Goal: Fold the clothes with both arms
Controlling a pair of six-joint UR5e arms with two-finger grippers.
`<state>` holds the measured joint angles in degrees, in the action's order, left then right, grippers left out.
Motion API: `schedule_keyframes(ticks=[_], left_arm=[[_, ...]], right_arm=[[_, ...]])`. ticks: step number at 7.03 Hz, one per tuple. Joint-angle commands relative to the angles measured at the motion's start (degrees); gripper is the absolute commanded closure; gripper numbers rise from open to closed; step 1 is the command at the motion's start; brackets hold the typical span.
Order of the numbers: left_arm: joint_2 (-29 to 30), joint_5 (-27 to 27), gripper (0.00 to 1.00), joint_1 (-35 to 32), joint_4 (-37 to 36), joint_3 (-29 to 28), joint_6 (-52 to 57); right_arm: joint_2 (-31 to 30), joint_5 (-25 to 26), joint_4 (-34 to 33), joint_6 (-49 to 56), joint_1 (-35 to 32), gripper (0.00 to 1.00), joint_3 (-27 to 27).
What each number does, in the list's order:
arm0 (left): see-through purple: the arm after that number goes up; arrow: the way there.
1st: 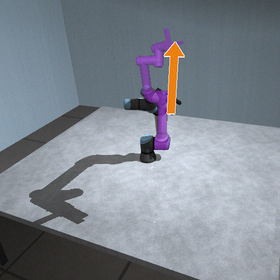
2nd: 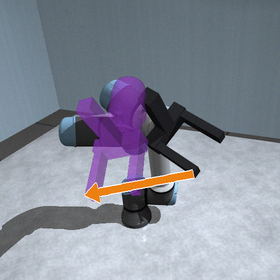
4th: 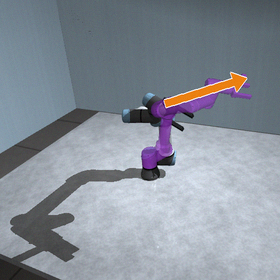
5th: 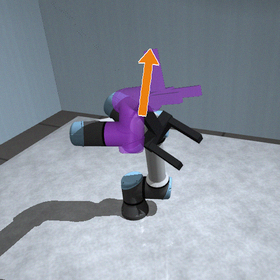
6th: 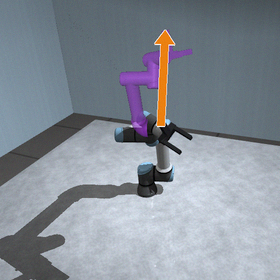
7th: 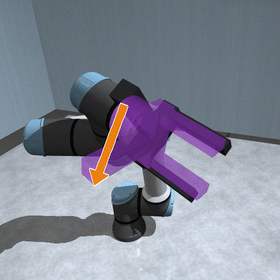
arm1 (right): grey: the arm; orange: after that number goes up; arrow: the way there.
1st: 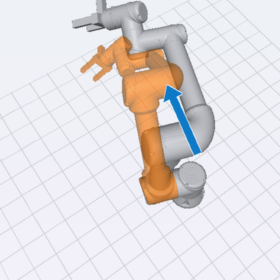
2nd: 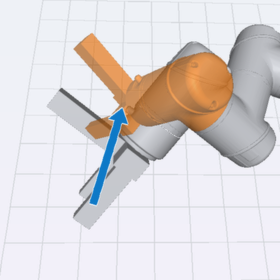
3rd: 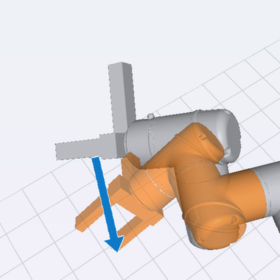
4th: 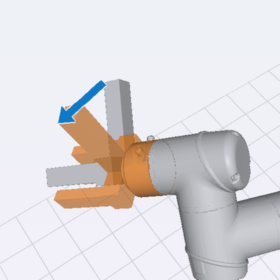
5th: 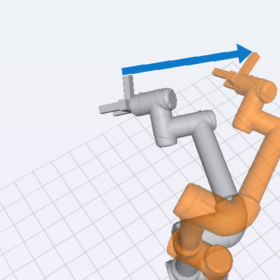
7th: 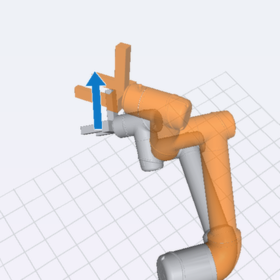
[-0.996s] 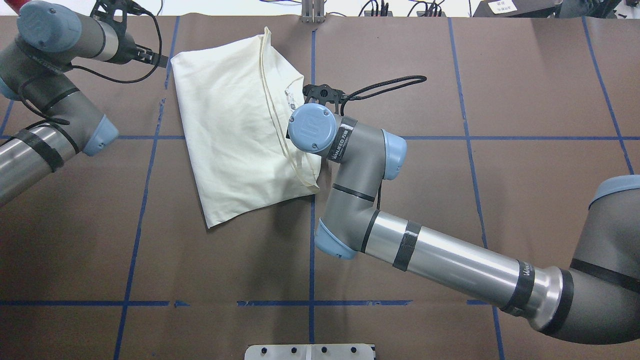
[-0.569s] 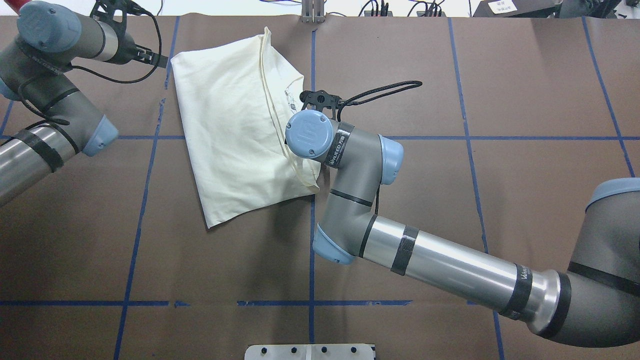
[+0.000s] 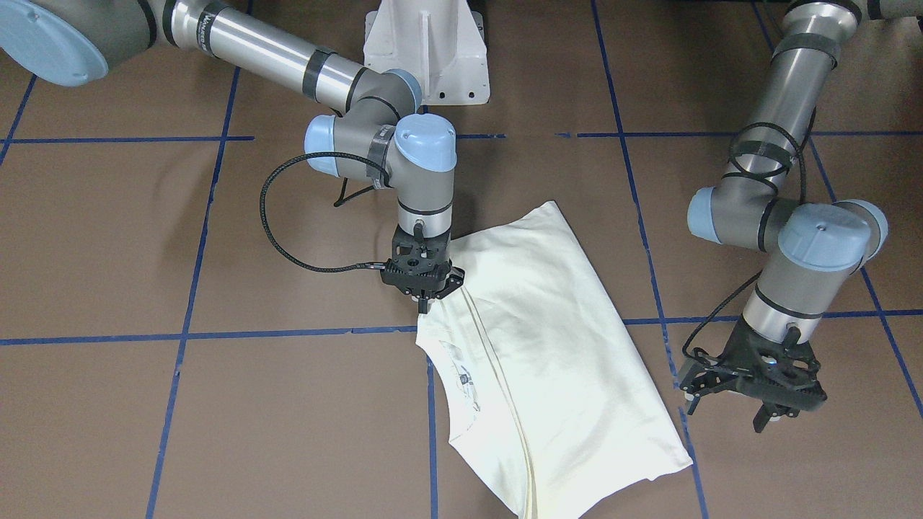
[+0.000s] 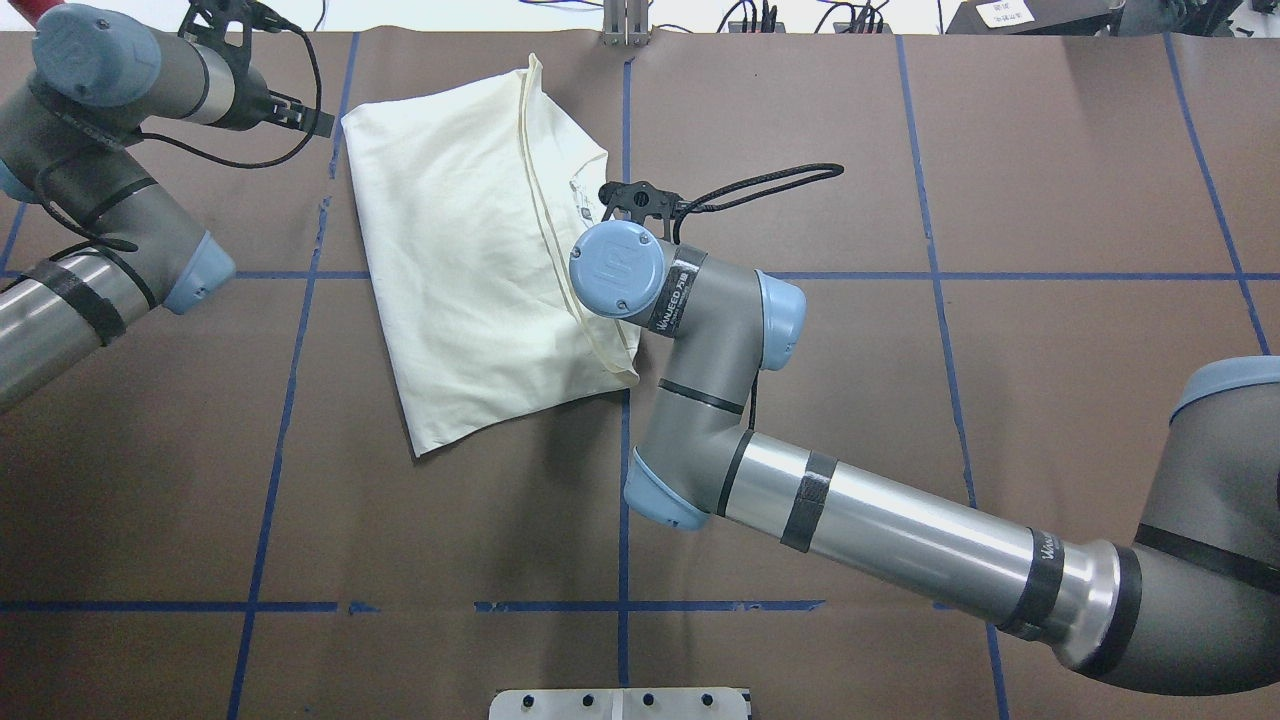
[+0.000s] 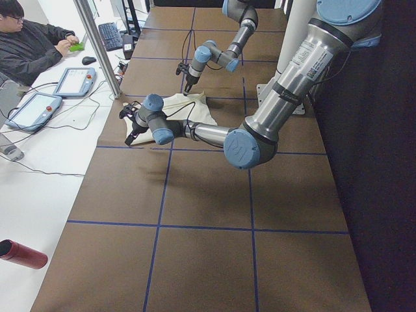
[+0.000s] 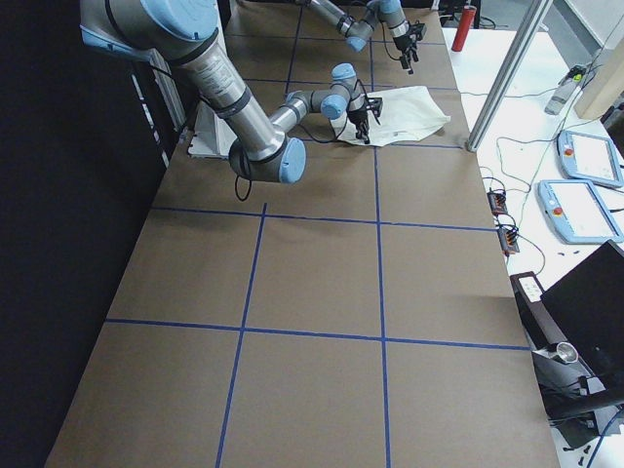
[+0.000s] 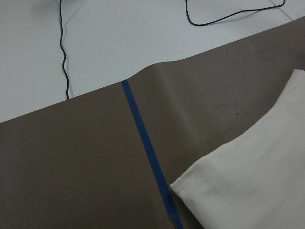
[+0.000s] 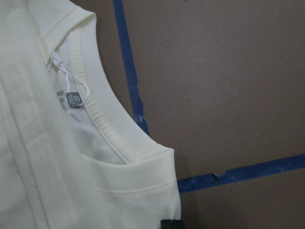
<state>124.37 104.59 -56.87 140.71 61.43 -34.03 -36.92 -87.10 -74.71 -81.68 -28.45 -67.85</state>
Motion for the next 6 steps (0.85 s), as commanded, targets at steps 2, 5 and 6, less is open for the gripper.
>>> schedule_keyframes(ticks=[2,5,6], left_arm=[[-0.01,0.0,0.0,0.0,0.09,0.0,-0.07],[-0.01,0.0,0.0,0.09,0.09,0.09,-0.15],[-0.01,0.0,0.0,0.09,0.09,0.09,-0.15]], right_arm=[[0.35,-0.17,-0.17,0.56,-0.37,1.0,-0.53],[-5.32,-0.53,-3.76,0.47,-0.37,1.0,-10.75],[-10.93,0.08,-4.47,0.12,1.63,1.0,-17.69]])
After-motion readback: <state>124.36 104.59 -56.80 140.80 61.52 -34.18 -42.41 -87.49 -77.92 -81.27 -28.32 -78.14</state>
